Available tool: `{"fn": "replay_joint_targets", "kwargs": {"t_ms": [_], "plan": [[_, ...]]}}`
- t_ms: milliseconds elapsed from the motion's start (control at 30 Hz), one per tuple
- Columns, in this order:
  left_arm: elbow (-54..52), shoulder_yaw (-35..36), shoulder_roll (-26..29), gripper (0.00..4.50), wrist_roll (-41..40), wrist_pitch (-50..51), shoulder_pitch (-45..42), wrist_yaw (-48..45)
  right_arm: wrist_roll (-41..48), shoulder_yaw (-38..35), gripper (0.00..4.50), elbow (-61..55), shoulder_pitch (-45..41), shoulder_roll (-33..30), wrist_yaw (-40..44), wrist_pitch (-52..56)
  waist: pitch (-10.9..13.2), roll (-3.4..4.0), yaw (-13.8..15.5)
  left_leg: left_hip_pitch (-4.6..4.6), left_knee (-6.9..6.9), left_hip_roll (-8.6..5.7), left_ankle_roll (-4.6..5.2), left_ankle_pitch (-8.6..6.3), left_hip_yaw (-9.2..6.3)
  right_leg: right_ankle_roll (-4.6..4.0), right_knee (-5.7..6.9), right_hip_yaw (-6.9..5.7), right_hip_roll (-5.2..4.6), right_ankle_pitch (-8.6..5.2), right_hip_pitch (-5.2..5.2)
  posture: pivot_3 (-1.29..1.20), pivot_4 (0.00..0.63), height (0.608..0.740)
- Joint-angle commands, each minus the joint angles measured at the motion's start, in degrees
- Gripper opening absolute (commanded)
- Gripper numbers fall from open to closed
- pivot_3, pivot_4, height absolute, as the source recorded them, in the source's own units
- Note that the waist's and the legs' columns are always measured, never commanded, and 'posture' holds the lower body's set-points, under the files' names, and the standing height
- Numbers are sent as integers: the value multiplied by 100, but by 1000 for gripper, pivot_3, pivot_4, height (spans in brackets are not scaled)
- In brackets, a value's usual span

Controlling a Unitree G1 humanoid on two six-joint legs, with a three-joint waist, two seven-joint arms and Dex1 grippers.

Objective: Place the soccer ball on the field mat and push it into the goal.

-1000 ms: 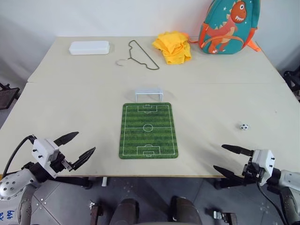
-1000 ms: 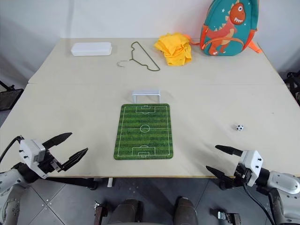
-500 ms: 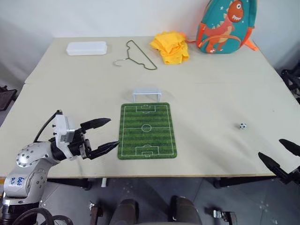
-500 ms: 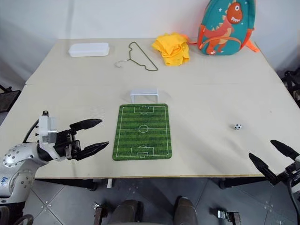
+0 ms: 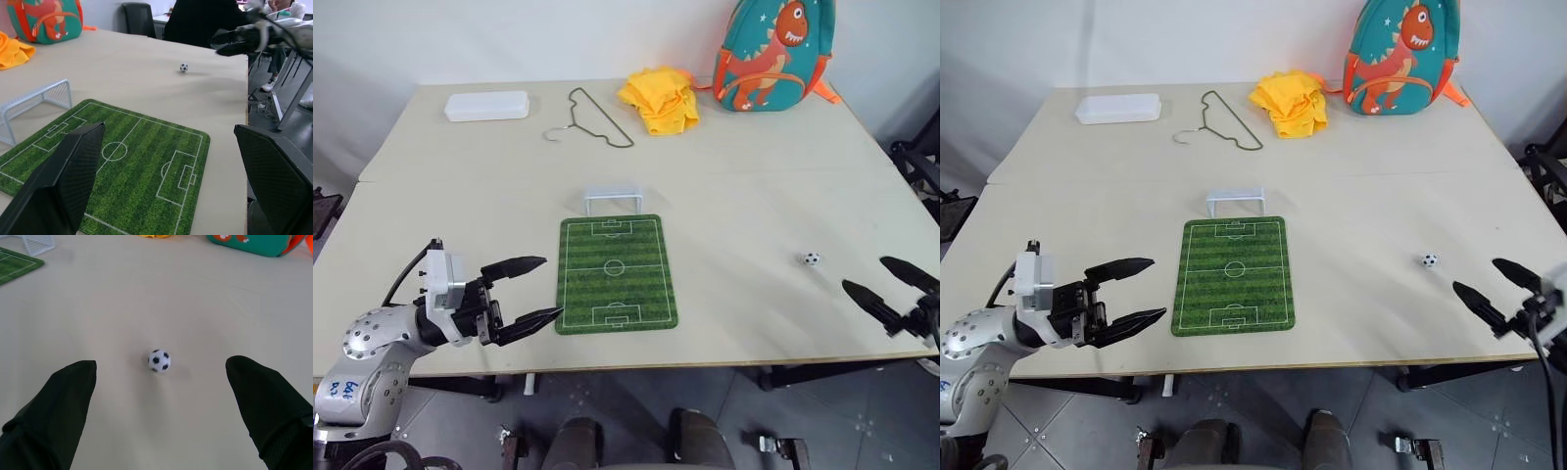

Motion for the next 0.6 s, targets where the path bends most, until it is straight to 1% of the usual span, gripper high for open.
{"fn": "replay_joint_targets", "kwargs": {"t_ms": [33,200,333,600], "plan": [[-207,90,-43,4500,-134,-29,43,60,-280,345,4462,529,-595,-270,55,262,0,1,3,-1,2,0,1,0,1,0,-1,0,0,0,0,0,150,740],[-187,54,-118,4500,-68,-127,53,55,-782,1005,4462,1274,-1436,-250,153,306,0,1,-8,-5,2,0,4,-3,4,1,4,0,0,1,-2,0,150,740],[-163,55,-133,4500,-98,-114,50,16,-952,1345,4462,1483,-1849,-117,195,444,1,1,-10,-7,2,0,7,-4,10,5,3,2,0,3,-2,0,150,740],[-113,85,-95,4500,-135,-79,55,-89,-1323,1605,4462,2124,-2321,110,26,33,0,1,-13,-8,2,0,7,-7,11,6,-1,1,0,3,-3,0,150,740]]}}
